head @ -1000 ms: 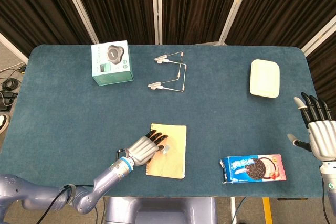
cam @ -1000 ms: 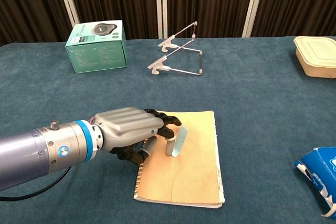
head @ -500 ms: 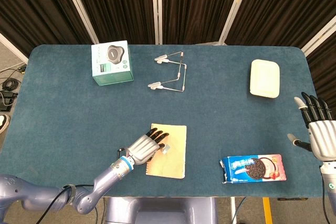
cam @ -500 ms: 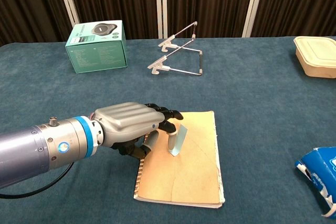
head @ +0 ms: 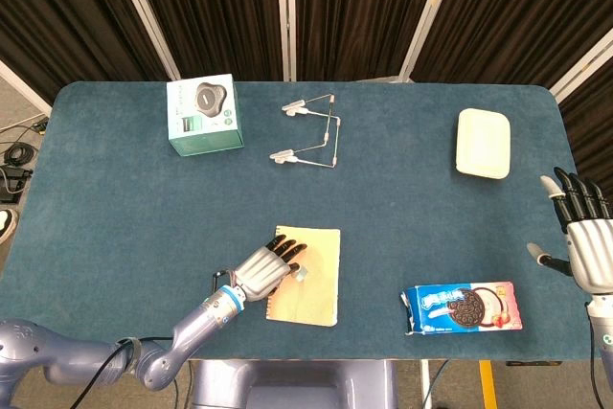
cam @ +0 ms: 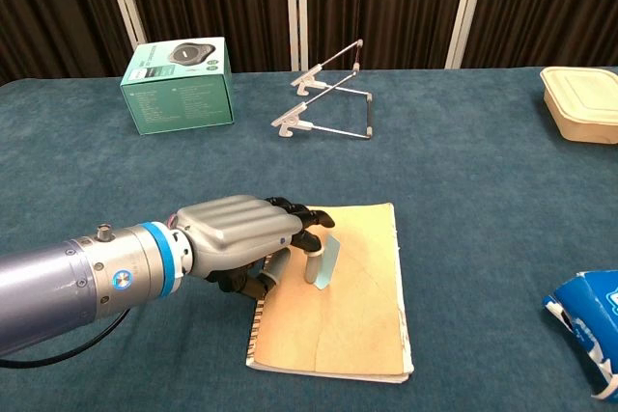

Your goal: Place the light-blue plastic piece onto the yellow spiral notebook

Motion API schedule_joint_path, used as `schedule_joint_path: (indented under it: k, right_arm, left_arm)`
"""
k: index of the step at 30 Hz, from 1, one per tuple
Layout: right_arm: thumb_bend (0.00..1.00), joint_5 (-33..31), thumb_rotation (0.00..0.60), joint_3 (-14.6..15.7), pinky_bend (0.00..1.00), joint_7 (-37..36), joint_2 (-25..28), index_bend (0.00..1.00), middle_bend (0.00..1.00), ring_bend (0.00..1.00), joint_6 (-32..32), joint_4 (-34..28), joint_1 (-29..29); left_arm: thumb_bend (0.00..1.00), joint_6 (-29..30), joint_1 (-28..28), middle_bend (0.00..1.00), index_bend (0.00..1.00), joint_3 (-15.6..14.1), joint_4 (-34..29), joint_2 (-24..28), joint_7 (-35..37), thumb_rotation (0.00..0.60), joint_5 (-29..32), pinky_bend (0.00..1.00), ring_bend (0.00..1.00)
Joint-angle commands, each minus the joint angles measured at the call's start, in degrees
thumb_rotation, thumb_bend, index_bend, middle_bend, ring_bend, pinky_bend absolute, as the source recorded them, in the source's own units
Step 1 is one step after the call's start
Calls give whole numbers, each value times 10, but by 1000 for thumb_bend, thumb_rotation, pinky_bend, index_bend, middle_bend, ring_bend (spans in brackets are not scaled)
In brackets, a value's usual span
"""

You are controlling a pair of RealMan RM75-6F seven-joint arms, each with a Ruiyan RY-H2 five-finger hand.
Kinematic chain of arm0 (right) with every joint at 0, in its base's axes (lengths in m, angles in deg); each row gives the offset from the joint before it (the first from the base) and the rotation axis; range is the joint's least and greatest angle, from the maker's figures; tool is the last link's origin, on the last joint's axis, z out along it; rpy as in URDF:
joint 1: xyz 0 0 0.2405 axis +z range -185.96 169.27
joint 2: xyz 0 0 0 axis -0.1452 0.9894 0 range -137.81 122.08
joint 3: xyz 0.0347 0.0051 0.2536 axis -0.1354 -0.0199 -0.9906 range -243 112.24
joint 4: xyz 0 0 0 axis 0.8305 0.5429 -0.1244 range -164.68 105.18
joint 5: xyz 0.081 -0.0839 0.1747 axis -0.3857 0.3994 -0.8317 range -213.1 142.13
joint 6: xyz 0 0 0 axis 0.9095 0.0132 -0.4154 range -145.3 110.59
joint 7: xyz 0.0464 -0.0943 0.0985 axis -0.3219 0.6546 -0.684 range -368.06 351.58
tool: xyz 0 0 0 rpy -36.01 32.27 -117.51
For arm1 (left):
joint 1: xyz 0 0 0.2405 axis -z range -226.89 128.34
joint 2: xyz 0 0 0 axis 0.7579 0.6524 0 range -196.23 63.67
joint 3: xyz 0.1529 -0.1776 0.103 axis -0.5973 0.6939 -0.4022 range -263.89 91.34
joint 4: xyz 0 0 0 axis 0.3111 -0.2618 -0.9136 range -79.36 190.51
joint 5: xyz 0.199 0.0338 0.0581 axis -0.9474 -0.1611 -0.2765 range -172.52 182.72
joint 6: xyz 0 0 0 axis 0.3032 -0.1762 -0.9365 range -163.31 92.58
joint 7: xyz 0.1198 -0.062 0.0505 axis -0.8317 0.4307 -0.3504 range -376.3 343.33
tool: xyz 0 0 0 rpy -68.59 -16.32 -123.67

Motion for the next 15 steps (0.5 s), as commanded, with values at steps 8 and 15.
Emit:
schedule_joint_path:
  k: [8, 15]
  right_arm:
    - [42, 1, 600, 0, 0, 0, 0, 22, 0, 0, -2, -1, 0]
    - [42, 1, 600, -2, 0, -2, 1, 23, 0, 0, -1, 0, -1]
  left_arm:
    - [1000, 2, -1, 0, 362, 3, -4, 0, 14, 600, -20, 0, 0]
    - [1000, -8, 2, 0, 362, 3, 10, -14, 11, 600, -12, 0, 0]
